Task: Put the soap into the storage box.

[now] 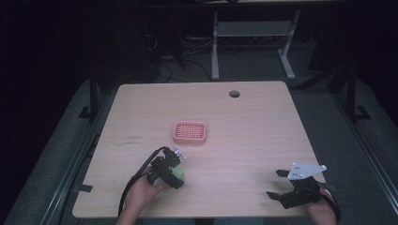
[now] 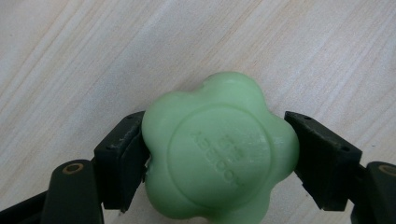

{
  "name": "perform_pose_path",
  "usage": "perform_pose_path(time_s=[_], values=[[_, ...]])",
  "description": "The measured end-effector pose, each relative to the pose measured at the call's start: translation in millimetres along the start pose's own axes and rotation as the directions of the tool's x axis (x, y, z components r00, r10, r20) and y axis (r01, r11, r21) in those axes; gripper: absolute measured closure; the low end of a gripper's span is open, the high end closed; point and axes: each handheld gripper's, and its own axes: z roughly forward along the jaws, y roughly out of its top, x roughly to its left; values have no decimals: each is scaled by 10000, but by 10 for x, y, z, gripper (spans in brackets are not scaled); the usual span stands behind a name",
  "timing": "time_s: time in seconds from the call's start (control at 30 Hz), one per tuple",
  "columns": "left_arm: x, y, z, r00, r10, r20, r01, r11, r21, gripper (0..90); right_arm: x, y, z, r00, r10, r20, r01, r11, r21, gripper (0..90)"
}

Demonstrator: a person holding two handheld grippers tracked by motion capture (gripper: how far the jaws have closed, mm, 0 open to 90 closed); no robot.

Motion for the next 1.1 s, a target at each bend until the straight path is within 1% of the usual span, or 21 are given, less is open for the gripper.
perform_pose_path(time_s=[0.37,0.6,0.63,0.7,0.83,0.9,0.93,1.0,1.03,1.1], values=[[-4,19,-1,10000,-47,-9,47,9999,156,259,-3,-2,-2,10000,-4,-10,4,10000,-25,138],[-36,22,-8,9998,64,-209,-60,9998,200,261,-7,-3,-8,10000,3,3,-2,10000,-34,138],[-38,23,-19,9995,174,-267,-167,9995,264,261,-8,-3,-8,10000,3,5,-3,10000,-29,138],[-39,22,-24,9995,197,-266,-189,9994,285,262,-8,-3,-7,10000,8,5,-8,10000,-27,138],[-38,20,-55,9998,33,-203,-32,10000,87,262,-15,-4,-3,10000,5,7,-5,10000,-43,138],[-29,28,-83,9997,126,-226,-123,9998,137,263,-19,-4,-1,10000,7,-15,-7,10000,-78,138],[-33,32,-96,9997,75,-242,-73,9999,71,263,-20,-4,-2,10000,16,-26,-16,10000,-92,138],[-30,43,-122,9996,138,-245,-136,9999,78,265,-21,0,-7,10000,36,-34,-36,9999,-106,137],[-42,48,-133,9997,48,-256,-49,10000,-29,265,-22,1,-6,10000,51,-38,-52,9999,-126,138],[-46,58,-156,9995,104,-299,-105,9999,-52,266,-32,2,3,10000,36,-83,-37,9999,-99,138]])
